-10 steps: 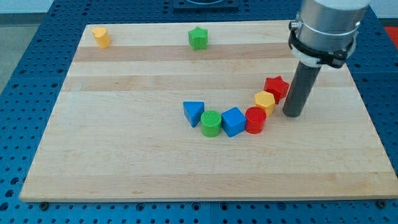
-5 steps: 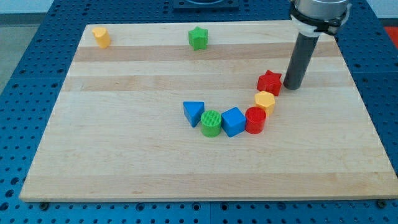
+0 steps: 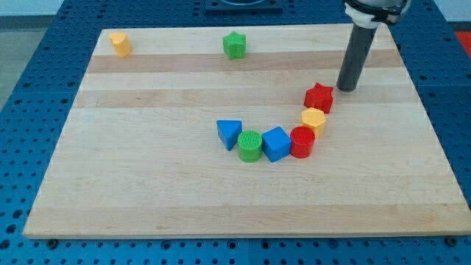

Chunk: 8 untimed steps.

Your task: Push the red star to the top of hexagon

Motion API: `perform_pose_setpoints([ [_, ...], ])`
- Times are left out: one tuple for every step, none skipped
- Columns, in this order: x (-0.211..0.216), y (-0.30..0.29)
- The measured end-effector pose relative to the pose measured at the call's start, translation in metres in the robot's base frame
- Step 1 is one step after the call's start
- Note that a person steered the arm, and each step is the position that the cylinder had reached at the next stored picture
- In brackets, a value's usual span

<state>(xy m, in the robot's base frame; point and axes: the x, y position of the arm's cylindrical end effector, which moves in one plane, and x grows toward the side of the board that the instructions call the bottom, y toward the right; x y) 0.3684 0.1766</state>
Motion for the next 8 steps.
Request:
perform_pose_setpoints([
  [0.0, 0.0],
  [0.004, 0.0],
  [0.01, -0.001],
  [0.014, -0.01],
  [0.014, -0.026],
  [0.014, -0.041],
  [0.014, -0.047],
  [0.014, -0.047],
])
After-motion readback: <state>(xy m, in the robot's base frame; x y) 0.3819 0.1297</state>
